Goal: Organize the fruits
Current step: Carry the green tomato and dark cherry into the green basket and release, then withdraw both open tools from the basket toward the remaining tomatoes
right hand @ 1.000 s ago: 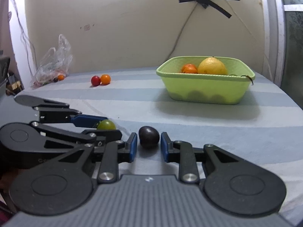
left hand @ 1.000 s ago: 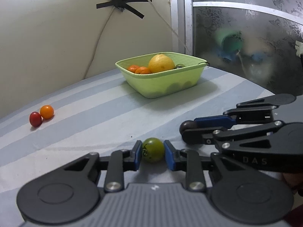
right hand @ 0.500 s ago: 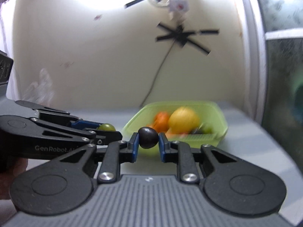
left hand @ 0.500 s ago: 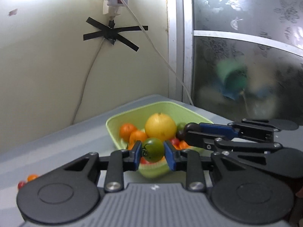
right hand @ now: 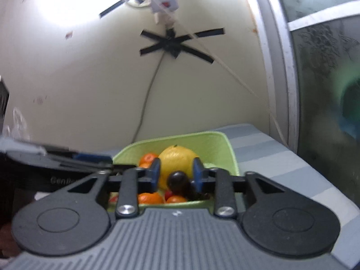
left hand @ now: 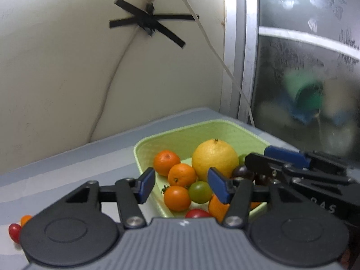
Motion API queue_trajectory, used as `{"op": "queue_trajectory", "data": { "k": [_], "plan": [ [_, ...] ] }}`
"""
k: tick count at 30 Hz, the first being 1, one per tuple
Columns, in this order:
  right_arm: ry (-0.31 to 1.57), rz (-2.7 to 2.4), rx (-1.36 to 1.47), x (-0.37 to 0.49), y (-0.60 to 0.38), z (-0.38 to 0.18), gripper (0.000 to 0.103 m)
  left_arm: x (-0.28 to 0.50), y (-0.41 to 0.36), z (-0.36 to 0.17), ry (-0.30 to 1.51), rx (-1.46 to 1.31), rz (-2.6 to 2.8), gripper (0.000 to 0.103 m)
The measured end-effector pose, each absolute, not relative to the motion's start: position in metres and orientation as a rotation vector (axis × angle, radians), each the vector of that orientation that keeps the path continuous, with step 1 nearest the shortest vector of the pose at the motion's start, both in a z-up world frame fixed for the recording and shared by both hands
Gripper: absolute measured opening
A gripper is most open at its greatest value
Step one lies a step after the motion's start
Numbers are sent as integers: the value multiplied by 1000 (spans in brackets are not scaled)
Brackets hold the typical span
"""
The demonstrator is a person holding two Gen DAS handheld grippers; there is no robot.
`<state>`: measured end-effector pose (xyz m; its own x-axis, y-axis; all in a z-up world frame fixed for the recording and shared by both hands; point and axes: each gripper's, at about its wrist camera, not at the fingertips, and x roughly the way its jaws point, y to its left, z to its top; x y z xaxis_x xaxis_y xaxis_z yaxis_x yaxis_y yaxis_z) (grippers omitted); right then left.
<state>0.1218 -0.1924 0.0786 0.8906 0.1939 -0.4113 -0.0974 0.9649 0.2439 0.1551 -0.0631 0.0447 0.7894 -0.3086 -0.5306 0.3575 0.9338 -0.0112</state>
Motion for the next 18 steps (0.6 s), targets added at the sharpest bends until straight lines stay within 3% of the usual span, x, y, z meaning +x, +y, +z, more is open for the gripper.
{"op": "queue_trajectory", "data": {
  "k": [7,18],
  "plan": [
    [399,129,242,112,-196,80,41,132,-9,59,534,16,-183,56],
    [384,149,272,98,-187,89,41,83,110,26,646,-51,157,56]
  ]
}}
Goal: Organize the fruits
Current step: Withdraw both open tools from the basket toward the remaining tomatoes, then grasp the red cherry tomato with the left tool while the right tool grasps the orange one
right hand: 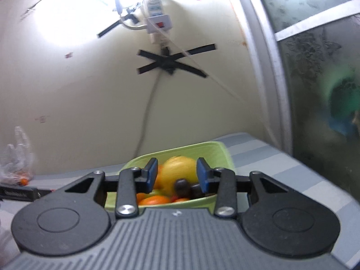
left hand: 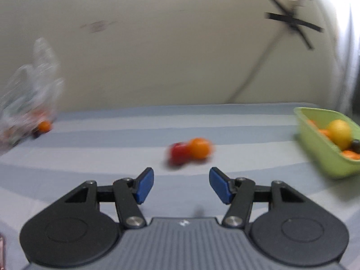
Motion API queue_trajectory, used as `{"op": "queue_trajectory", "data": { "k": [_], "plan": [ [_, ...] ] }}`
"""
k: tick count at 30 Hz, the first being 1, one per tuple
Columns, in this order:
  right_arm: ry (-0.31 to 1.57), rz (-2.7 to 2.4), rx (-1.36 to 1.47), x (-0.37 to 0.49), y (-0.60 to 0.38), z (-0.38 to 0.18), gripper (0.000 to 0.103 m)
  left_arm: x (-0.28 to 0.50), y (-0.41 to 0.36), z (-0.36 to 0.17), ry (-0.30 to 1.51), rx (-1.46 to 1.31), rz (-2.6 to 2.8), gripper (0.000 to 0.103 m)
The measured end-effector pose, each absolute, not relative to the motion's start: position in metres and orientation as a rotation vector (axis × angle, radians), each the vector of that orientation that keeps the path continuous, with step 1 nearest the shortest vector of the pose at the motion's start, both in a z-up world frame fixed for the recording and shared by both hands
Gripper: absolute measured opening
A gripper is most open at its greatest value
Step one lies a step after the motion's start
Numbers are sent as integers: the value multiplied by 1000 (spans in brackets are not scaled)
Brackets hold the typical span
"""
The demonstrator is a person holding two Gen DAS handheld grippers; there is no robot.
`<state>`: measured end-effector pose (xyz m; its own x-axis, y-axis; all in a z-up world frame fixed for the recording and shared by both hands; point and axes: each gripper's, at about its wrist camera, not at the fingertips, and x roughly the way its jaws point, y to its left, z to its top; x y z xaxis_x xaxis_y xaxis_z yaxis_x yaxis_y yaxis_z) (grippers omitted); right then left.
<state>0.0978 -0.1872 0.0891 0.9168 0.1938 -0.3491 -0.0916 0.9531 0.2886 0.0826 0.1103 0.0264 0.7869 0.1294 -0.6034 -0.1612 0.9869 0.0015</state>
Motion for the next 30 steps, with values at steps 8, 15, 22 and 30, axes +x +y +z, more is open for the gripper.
{"op": "queue_trajectory", "data": {
  "k": [8,15,22,30],
  "plan": [
    [526,478,170,102,-102,102,40,118,129,18,630,-8,76,57],
    [703,681,232,173,-34,87,40,120,152,12,587,-221,-98,57],
    [782,687,261,223,3,64,40,127,166,6,630,-321,-89,55],
    [864,676,357,241,5,49,40,123,180,6,592,-379,-26,56]
  ]
}}
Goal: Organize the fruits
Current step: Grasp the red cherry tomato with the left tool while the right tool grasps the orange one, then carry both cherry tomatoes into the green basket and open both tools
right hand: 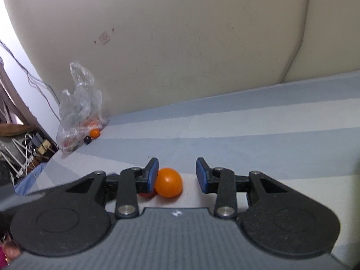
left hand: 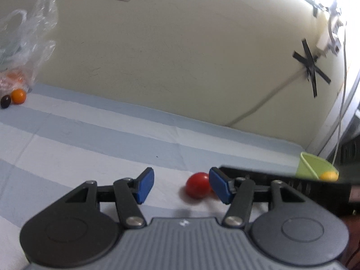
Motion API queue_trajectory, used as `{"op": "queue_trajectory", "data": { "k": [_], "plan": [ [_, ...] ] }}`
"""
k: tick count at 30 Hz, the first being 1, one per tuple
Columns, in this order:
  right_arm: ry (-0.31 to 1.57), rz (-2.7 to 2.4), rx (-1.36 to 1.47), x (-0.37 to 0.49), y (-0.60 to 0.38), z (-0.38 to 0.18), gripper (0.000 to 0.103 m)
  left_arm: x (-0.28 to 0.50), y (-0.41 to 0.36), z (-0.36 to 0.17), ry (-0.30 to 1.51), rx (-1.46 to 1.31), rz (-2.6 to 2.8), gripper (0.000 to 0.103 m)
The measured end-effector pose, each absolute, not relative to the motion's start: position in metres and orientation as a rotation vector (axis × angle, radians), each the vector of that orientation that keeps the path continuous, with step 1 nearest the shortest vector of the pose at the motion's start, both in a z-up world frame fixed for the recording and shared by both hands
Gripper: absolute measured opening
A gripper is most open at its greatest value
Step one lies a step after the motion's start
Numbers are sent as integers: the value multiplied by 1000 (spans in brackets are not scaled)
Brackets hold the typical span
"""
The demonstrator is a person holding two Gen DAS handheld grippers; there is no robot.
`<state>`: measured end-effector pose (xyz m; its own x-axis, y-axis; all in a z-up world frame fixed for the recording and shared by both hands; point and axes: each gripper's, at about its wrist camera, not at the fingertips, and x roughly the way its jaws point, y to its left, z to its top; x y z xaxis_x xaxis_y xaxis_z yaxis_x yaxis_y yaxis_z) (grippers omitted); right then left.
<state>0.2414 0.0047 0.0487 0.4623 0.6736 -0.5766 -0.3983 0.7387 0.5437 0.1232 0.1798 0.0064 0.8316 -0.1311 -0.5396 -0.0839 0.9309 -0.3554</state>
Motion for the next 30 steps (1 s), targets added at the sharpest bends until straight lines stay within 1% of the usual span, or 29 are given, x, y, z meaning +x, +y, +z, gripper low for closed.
{"op": "queue_trajectory", "data": {
  "k": [4,6,8,11,14,16,17,18,21,26,30],
  "plan": [
    [852,710,259,235,20,49,39,119,177,8,572,-354,-44,56],
    [838,709,222,233,26,50,31,117,168,11,556,-303,-42,56],
    [834,701,207,231,26,52,31,118,157,13,552,-246,-37,60],
    [822,649,234,222,16,54,31,123,136,15,559,-134,-24,64],
    [775,614,211,203,1,62,31,132,122,12,591,-63,-24,63],
    [748,599,182,190,-10,68,31,142,119,8,640,-50,-21,61],
    [741,595,168,185,-14,70,31,149,119,5,676,-58,-24,51],
    [738,590,145,179,-18,71,31,155,120,2,715,-71,-28,37],
    [738,569,70,166,-22,69,31,158,118,1,720,-64,-1,30],
    [738,559,42,163,-18,63,32,137,101,6,676,1,29,29],
    [726,562,8,159,-17,65,31,112,91,7,671,-65,-63,29]
  ]
}}
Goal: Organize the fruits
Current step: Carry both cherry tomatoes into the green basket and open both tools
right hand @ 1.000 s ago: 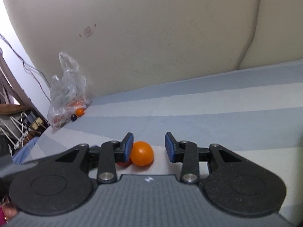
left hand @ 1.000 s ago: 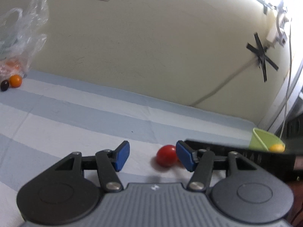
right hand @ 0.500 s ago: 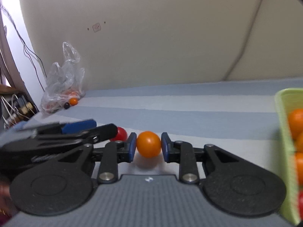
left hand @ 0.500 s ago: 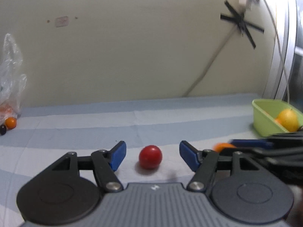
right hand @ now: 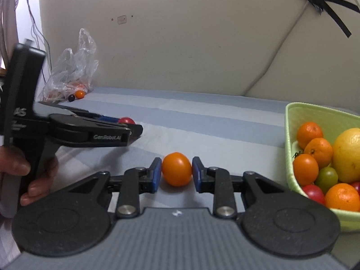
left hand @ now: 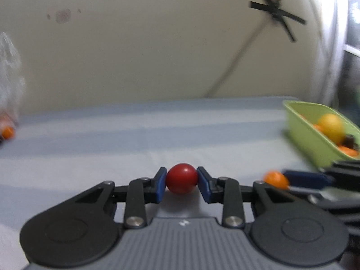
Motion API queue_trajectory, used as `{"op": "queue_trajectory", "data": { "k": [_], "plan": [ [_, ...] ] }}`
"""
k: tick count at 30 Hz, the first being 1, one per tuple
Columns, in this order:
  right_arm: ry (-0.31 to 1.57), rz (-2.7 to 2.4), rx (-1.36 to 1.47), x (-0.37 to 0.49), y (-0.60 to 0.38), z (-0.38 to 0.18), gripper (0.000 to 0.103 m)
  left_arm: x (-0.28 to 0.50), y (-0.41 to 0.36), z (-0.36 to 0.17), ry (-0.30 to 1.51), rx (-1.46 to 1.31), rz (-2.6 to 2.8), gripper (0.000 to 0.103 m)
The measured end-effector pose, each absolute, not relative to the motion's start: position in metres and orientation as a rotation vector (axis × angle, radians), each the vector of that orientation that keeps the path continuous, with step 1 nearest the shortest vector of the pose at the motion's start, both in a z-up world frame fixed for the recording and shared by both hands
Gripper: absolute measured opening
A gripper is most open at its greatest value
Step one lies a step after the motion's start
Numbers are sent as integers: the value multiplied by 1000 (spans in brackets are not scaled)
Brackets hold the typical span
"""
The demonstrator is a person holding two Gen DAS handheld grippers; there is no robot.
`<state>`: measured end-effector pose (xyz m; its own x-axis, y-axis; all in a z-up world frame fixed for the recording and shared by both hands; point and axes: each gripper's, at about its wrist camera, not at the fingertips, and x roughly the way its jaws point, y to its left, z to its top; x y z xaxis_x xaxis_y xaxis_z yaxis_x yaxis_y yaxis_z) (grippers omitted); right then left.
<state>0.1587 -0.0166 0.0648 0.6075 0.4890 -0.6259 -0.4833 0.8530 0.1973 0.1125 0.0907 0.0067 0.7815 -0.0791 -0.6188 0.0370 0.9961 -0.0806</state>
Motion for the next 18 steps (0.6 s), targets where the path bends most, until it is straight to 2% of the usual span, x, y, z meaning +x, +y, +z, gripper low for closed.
{"op": "queue_trajectory", "data": {
  "k": [8,18],
  "plan": [
    [664,550,71,114,-54,82,30,79,54,23,627,-76,-216,29],
    [437,344,84,94,-119,109,31,125,-33,64,558,-28,-372,30]
  ]
}}
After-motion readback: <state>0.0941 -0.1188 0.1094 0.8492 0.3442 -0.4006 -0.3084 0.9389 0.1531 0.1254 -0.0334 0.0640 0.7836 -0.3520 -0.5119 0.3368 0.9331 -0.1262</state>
